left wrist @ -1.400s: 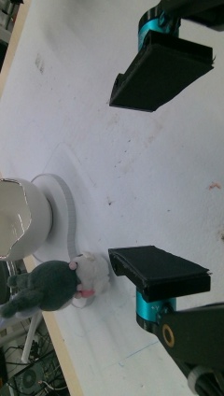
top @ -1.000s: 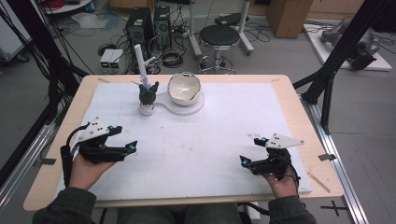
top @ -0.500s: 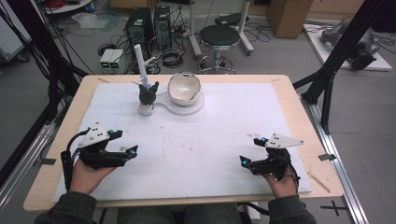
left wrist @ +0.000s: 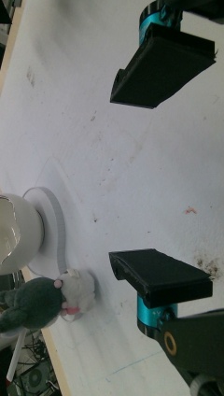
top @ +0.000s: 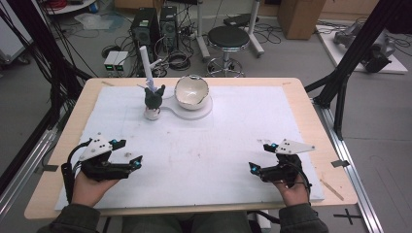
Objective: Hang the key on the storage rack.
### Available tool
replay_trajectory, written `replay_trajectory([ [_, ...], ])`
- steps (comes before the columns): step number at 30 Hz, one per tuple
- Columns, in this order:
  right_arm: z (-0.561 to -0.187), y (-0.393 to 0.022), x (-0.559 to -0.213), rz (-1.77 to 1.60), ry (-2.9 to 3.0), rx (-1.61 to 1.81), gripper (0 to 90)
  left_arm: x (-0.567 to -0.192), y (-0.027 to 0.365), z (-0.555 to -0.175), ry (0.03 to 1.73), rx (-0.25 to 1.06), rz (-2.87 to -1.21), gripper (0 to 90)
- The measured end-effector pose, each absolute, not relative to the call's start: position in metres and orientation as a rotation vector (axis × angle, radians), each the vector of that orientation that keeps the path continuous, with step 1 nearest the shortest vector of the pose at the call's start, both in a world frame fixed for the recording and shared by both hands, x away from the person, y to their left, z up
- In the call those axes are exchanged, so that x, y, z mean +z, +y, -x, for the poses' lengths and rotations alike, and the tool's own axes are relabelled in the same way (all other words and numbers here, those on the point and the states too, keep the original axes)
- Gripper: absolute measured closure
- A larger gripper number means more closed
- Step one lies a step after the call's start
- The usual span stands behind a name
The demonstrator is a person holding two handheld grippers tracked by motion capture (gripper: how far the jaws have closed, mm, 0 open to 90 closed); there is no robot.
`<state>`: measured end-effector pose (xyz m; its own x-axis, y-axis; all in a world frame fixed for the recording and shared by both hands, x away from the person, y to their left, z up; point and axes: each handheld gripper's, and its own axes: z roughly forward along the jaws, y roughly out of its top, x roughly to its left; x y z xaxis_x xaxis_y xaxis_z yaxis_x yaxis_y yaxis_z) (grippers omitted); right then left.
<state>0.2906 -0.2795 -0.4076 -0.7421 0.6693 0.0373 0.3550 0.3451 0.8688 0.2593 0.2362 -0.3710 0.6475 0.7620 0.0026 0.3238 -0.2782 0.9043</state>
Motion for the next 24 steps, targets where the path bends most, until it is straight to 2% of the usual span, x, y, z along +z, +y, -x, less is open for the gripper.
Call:
replay_trajectory([
  [24, -0.291, -0.278, -0.409, -0.915, 2.298, 1.345, 10.0, -0.391, 0.246, -0.237, 0.871, 0.556, -1.88, 20.1],
])
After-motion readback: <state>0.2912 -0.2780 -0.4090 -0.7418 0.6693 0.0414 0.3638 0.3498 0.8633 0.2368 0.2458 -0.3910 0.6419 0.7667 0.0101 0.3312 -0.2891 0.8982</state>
